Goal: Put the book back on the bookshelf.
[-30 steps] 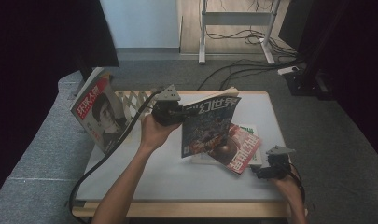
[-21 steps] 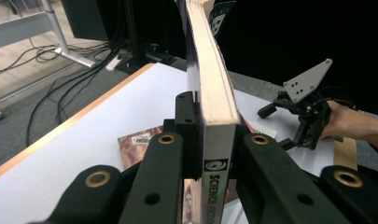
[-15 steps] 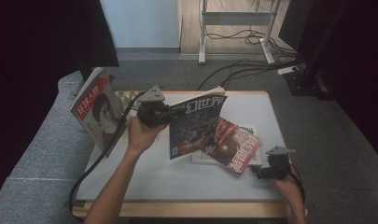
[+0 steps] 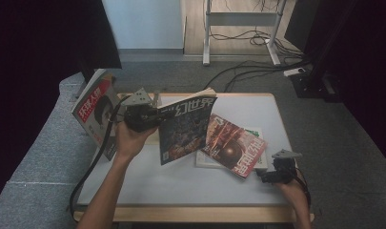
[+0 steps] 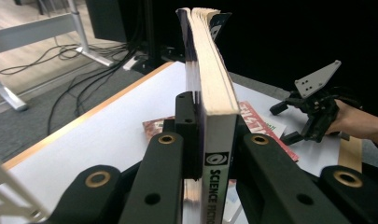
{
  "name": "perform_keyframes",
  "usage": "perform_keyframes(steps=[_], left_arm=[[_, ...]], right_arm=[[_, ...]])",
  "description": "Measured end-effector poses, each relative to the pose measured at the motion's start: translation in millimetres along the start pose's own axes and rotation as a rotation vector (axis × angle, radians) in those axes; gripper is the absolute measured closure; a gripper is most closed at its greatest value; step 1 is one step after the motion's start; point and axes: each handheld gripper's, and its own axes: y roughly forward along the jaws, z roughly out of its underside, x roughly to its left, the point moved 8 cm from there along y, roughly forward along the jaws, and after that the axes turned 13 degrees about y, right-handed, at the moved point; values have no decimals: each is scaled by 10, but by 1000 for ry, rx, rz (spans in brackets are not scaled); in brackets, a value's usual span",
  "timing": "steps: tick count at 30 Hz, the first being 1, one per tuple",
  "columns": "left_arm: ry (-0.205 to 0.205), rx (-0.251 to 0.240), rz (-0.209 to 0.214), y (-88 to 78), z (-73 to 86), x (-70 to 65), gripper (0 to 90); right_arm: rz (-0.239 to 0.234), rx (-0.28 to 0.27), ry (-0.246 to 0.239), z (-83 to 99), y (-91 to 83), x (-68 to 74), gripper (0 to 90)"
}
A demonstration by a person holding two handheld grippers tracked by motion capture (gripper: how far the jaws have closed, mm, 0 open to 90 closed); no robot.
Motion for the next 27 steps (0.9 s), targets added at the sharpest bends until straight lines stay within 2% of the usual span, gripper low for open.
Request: perform_keyframes(steps=[18,27], left_arm=[[-52,12,-117,-536,231,238,827],[-91,23,-173,-823,404,343,827]], right_arm=[[0,-5,-1,2,1,0,0],[0,-5,-1,2,0,0,0]])
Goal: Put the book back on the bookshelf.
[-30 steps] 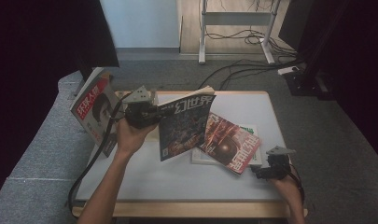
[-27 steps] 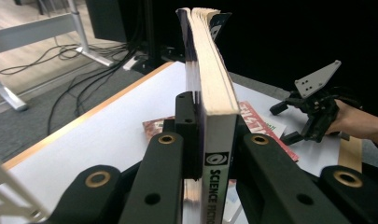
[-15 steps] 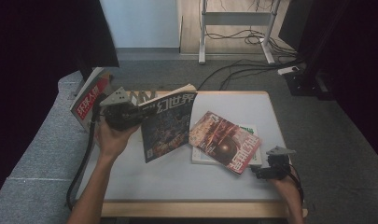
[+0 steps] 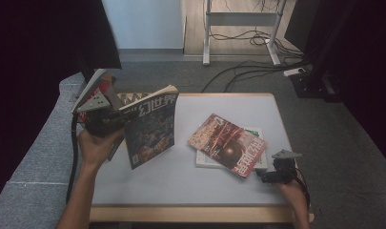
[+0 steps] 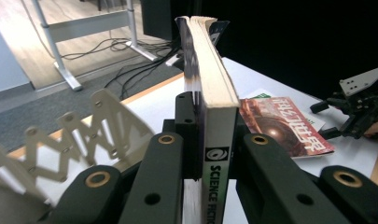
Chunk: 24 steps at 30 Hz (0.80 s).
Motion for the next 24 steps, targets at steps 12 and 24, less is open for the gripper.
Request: perform_keyframes(steps=[12,24], left_arm=[[-33,6,-65,-322,157,184,826],[-60,20,-134,-559,283,335,826]], right_arm=[[0,1,0,1,0,1,0],[0,1,-1,1,0,0,0]])
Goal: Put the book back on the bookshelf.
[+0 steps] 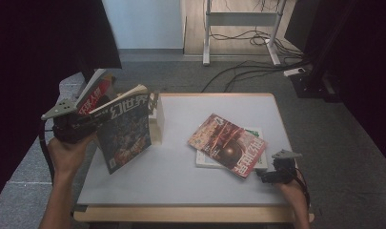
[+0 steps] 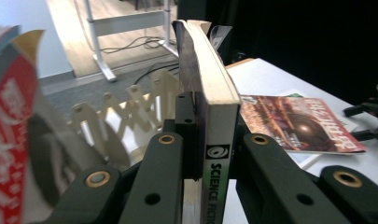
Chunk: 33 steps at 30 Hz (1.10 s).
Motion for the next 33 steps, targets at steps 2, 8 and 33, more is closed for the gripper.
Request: perform_keyframes(steps=[2,8,33], left_arm=[[-9,5,-13,-22,37,44,827],[-31,21,-48,-37,138,144,827],[-95,35,-127,260,133,393,827]], right_arm=[[0,0,0,0,0,0,0],[1,1,1,1,0,0,0],[1,2,0,1,-1,0,0]])
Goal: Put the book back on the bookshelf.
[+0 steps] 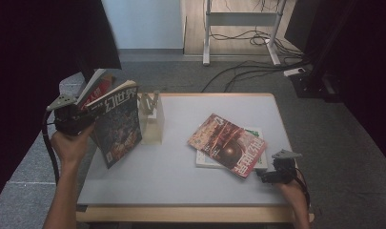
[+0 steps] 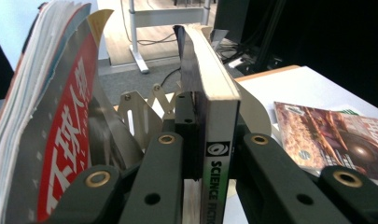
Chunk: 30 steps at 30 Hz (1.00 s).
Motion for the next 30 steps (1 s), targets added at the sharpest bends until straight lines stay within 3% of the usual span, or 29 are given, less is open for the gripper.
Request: perform_keyframes(steps=[13,20,25,30], left_arm=[[-29,-37,-8,234,-125,40,827],[-26,-46,-33,380,-120,39,826],[-34,-67,-37,419,-101,21,826],[-16,-58,-20,394,-66,-26,823]], right_arm=[[0,0,3,0,0,1,0],[0,-1,1,-1,1,0,0],[-1,0,3,-1,0,1,0],[0,0,2,0,0,1,0]])
